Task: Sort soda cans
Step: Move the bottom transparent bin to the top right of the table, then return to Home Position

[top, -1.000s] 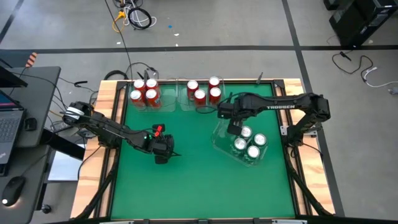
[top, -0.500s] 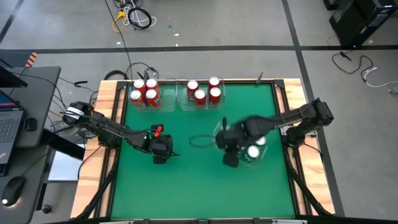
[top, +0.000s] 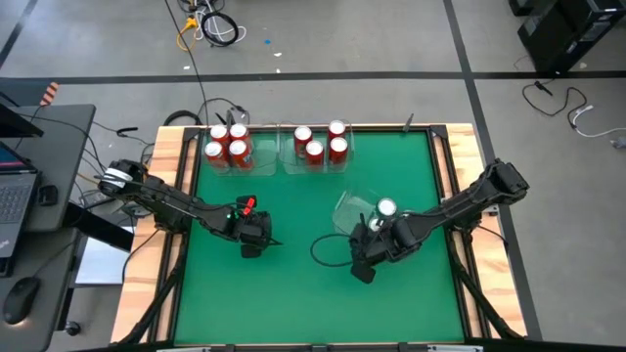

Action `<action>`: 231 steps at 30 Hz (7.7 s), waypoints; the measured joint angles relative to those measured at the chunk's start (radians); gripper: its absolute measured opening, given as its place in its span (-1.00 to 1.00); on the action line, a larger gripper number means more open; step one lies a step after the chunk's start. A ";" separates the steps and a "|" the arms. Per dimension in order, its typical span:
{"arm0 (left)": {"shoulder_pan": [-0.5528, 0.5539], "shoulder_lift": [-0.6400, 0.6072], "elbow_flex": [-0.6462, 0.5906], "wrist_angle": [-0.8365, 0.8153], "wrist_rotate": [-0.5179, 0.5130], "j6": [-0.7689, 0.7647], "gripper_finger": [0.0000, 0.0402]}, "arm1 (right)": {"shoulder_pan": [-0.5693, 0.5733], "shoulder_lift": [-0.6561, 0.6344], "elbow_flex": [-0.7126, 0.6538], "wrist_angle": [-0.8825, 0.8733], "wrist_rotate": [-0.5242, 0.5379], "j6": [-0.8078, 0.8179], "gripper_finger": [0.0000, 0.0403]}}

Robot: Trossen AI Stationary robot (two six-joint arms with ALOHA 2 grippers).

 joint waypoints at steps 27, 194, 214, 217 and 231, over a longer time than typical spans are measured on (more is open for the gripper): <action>0.000 0.000 0.000 0.001 0.005 -0.006 -1.00 | -0.065 -0.010 -0.050 -0.365 0.135 -0.016 -1.00; 0.607 -0.503 -0.721 1.400 0.626 0.230 -1.00 | -0.541 -1.637 -1.145 0.756 -0.107 -0.947 -1.00; 0.681 -0.810 -0.721 1.351 0.669 0.253 -1.00 | -0.639 -1.632 -1.132 0.708 -0.109 -0.984 -1.00; 0.689 -0.913 -0.721 1.262 0.656 0.236 -1.00 | -0.671 -1.632 -1.132 0.704 -0.144 -0.985 -1.00; 0.620 -1.332 -0.721 0.977 0.466 0.208 -1.00 | -0.747 -1.631 -1.132 0.706 -0.211 -0.999 -1.00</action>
